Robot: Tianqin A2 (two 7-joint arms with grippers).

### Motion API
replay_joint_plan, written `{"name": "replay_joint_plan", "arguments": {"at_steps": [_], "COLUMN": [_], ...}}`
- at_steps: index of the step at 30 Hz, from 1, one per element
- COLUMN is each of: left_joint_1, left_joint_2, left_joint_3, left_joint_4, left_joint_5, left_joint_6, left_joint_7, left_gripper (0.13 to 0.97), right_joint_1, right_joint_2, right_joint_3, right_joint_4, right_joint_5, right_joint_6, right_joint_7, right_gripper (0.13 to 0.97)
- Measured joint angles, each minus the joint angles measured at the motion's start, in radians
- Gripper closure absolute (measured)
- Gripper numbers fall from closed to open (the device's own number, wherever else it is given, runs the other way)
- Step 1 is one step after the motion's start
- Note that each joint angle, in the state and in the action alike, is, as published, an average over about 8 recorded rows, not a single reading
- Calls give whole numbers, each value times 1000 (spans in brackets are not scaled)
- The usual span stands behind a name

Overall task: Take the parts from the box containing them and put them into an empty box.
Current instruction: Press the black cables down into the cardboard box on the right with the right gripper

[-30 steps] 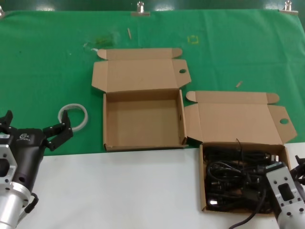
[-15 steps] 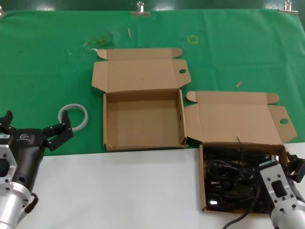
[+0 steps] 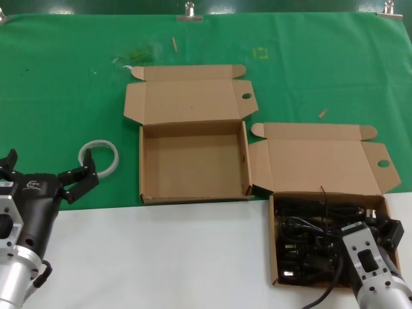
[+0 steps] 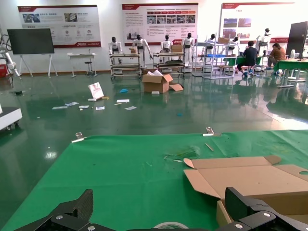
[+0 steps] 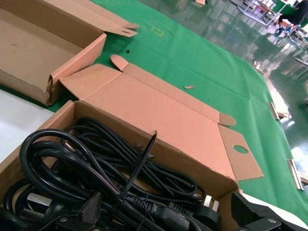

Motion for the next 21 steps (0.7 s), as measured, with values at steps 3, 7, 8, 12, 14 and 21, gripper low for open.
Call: {"name": "replay_joint_plan", "arguments": {"at_steps": [3, 7, 8, 12, 14, 21], "left_joint_1": [0, 0, 0, 0, 0, 0], "left_joint_2": [0, 0, 0, 0, 0, 0], "left_joint_3": [0, 0, 0, 0, 0, 0], "left_joint_4": [0, 0, 0, 0, 0, 0], "left_joint_5": [0, 0, 0, 0, 0, 0], "left_joint_6": [0, 0, 0, 0, 0, 0], "left_joint_7": [0, 0, 0, 0, 0, 0], "left_gripper": [132, 132, 132, 132, 132, 132], "right_joint_1": [-1, -1, -2, -4, -7, -25], "right_joint_2": [0, 0, 0, 0, 0, 0], "right_joint_3": [-3, -7, -8, -10, -11, -7], "right_joint_4": [-1, 0, 1, 8, 12, 32], "right_joint_5": [0, 0, 0, 0, 0, 0], "right_joint_6": [0, 1, 1, 3, 4, 8], "right_joint_7": [3, 8, 9, 17, 22, 34], "right_gripper": [166, 198, 198, 214, 246, 350]}}
